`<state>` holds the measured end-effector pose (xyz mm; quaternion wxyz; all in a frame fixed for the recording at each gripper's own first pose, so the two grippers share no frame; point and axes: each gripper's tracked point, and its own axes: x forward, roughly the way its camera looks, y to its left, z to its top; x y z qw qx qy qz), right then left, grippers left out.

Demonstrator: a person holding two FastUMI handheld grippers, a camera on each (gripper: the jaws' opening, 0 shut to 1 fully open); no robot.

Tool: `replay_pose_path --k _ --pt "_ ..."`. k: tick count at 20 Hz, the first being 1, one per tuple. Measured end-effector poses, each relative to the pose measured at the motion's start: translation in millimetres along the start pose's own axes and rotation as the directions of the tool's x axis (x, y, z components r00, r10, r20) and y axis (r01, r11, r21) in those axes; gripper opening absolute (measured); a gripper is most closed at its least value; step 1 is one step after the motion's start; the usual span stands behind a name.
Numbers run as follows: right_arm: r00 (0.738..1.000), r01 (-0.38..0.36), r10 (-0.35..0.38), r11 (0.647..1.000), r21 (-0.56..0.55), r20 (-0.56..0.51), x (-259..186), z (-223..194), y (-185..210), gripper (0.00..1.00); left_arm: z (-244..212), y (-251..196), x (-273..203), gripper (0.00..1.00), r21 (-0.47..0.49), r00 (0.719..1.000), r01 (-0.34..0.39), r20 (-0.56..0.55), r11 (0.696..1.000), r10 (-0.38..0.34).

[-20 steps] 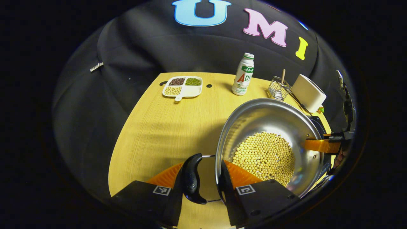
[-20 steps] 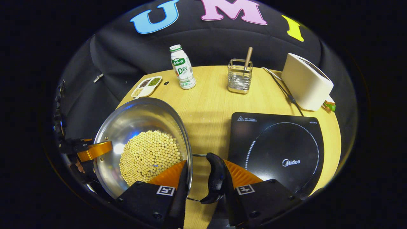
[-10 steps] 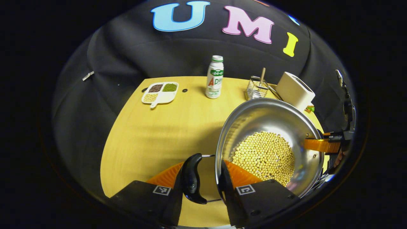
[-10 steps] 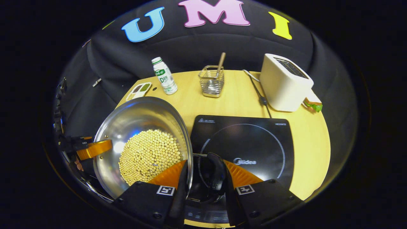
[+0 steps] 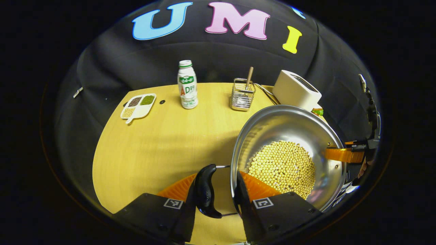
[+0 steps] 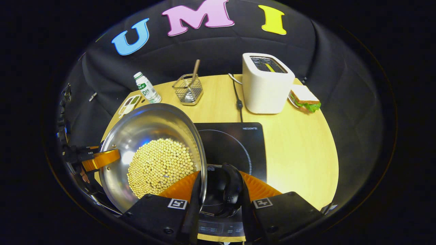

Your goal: First push the handle of the pot to place it horizontally, then grasp the pot with both hands and set it on the induction cooktop.

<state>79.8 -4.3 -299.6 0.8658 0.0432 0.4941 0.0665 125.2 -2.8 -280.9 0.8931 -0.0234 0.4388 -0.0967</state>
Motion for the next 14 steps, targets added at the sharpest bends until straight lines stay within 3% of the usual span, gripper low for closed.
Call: replay_pose_path --k 7,14 --pt "1.0 0.008 -0.008 1.0 0.019 -0.004 7 4 -48 0.55 8 -43 21 0.6 0.012 1.0 0.005 -0.005 1.0 -0.005" --pt "1.0 0.003 -0.003 1.0 0.028 -0.013 21 0 -68 0.55 5 -57 38 0.6 0.004 1.0 -0.006 -0.02 1.0 0.006"
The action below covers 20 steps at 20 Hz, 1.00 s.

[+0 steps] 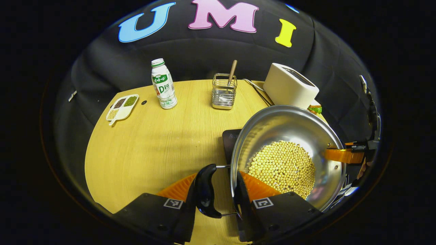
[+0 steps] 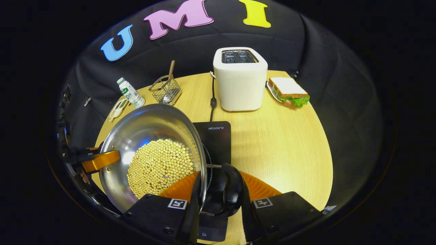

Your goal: First push the handle of the pot to place it horizontally, then grasp the pot with both hands and set it on the induction cooktop.

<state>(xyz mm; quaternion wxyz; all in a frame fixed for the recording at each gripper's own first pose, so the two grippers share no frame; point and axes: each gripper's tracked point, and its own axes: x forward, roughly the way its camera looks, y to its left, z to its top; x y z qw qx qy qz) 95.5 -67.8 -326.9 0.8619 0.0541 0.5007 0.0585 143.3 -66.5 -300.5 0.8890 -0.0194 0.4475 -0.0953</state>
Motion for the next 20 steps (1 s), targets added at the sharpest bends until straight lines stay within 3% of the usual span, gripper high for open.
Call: replay_pose_path --k 15,19,20 --pt "1.0 -0.006 0.005 1.0 0.017 0.015 10 3 -11 0.56 0 -6 13 0.6 -0.032 1.0 0.017 0.003 0.999 -0.017" --pt "0.999 0.005 -0.005 1.0 0.011 0.037 7 4 -12 0.58 1 -6 10 0.66 -0.005 1.0 0.0 0.006 1.0 0.0" --pt "0.999 0.007 -0.007 1.0 0.004 0.047 6 4 -12 0.64 3 -5 10 0.71 0.003 1.0 -0.006 0.014 1.0 0.006"
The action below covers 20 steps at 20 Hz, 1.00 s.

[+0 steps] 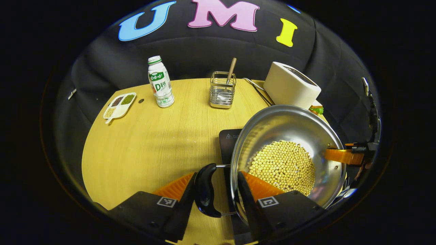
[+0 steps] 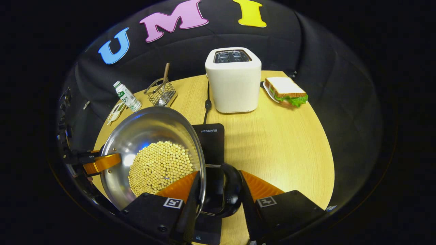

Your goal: First push the handle of the pot to place it horizontally, then grasp the pot with both hands and set it on the induction cooktop.

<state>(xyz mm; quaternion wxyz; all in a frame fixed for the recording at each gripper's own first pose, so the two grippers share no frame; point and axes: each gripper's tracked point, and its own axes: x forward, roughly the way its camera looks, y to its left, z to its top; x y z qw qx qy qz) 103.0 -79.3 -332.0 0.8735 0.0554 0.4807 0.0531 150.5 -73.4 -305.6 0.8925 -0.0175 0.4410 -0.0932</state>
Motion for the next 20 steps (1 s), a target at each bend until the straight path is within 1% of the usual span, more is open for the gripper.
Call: replay_pose_path --k 1,2,3,4,8,10,12,14,16,18,20 --pt "1.0 0.002 -0.002 1.0 -0.003 0.006 -1 1 0 0.67 1 0 -2 0.76 0.005 1.0 -0.005 0.009 1.0 0.005" --pt "1.0 0.002 -0.002 1.0 -0.003 0.01 -5 0 0 0.73 2 2 -4 0.86 0.004 1.0 -0.011 0.015 1.0 0.011" --pt "1.0 0.005 -0.005 1.0 -0.002 0.015 -10 3 0 1.0 2 3 -6 0.9 -0.001 1.0 -0.013 0.02 1.0 0.013" --pt "1.0 0.012 -0.012 1.0 -0.001 0.024 -6 3 -3 1.0 3 3 -8 0.94 -0.004 1.0 -0.016 0.026 1.0 0.016" --pt "0.994 0.031 -0.033 0.999 0.019 0.108 -28 18 -4 0.99 9 6 -25 0.95 -0.009 0.997 -0.022 0.077 1.0 0.022" --pt "0.986 0.049 -0.051 0.999 0.017 0.161 -43 27 -4 0.99 16 6 -38 0.94 -0.01 0.993 -0.019 0.119 1.0 0.02" --pt "0.972 0.071 -0.07 0.997 0.003 0.223 -62 37 -2 0.99 24 5 -53 0.95 -0.011 0.986 -0.015 0.167 1.0 0.017" --pt "0.954 0.088 -0.079 0.996 -0.015 0.29 -83 47 4 0.99 35 5 -72 0.95 -0.011 0.973 -0.013 0.23 1.0 0.016" --pt "0.931 0.106 -0.084 0.994 -0.041 0.356 -107 58 11 0.99 47 3 -96 0.95 -0.014 0.954 -0.008 0.299 1.0 0.012" --pt "0.9 0.122 -0.086 0.991 -0.057 0.428 -133 73 19 0.99 60 2 -124 0.94 -0.017 0.926 -0.005 0.377 1.0 0.011" --pt "0.862 0.128 -0.084 0.99 -0.054 0.5 -159 85 29 0.99 74 2 -154 0.94 -0.02 0.891 0.001 0.455 1.0 0.008"
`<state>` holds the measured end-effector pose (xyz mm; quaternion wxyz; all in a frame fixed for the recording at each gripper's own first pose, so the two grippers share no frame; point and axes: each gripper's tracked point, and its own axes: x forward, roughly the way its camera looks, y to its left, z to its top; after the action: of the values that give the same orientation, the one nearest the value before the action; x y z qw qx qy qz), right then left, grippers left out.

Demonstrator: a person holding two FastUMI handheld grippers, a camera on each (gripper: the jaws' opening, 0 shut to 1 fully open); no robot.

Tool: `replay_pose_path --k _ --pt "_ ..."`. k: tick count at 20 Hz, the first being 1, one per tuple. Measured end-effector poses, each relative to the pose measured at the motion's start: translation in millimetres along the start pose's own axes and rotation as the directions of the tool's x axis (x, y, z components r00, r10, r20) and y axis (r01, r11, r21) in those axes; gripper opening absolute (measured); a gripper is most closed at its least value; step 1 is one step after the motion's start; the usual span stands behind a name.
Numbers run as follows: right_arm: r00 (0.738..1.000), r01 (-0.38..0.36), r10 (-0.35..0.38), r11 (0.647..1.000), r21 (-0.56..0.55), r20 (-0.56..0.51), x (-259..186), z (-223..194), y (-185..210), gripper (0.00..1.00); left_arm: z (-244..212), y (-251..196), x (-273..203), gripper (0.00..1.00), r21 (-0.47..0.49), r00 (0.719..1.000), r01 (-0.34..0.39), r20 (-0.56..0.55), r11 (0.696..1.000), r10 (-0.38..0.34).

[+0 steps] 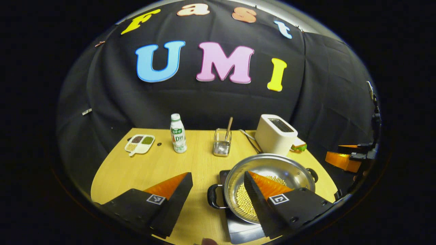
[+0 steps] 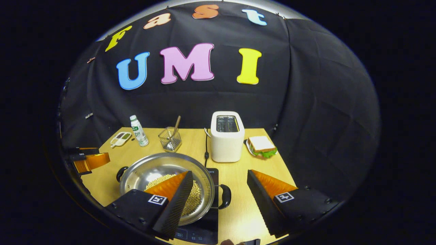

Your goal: First push the handle of the pot to place it horizontally, then grasp the pot with both hands and set it on the induction cooktop.

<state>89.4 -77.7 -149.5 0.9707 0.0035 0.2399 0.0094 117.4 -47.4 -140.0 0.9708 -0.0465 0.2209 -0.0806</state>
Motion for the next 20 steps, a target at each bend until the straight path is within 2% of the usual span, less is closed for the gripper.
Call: replay_pose_path --k 4,7,12,14,15,20 --pt "0.992 0.012 -0.015 1.0 0.021 0.124 -35 36 10 0.99 30 -1 -36 0.95 -0.017 0.994 0.004 0.109 1.0 -0.002" --pt "0.981 0.022 -0.03 0.999 0.039 0.193 -61 55 17 0.99 56 4 -66 0.95 -0.008 0.979 -0.011 0.203 1.0 0.012" --pt "0.943 0.055 -0.061 0.998 0.026 0.326 -101 82 25 0.99 84 16 -111 0.95 0.022 0.951 -0.042 0.308 0.999 0.034" --pt "0.927 0.066 -0.071 0.997 0.026 0.369 -115 91 29 0.98 87 20 -124 0.92 0.041 0.944 -0.054 0.328 0.998 0.038" --pt "0.92 0.069 -0.074 0.997 0.029 0.385 -121 93 32 0.98 84 21 -129 0.95 0.044 0.945 -0.051 0.326 0.998 0.034" --pt "0.893 0.08 -0.09 0.996 0.041 0.44 -142 104 40 0.98 70 22 -154 0.95 0.016 0.947 -0.043 0.321 0.999 0.036"
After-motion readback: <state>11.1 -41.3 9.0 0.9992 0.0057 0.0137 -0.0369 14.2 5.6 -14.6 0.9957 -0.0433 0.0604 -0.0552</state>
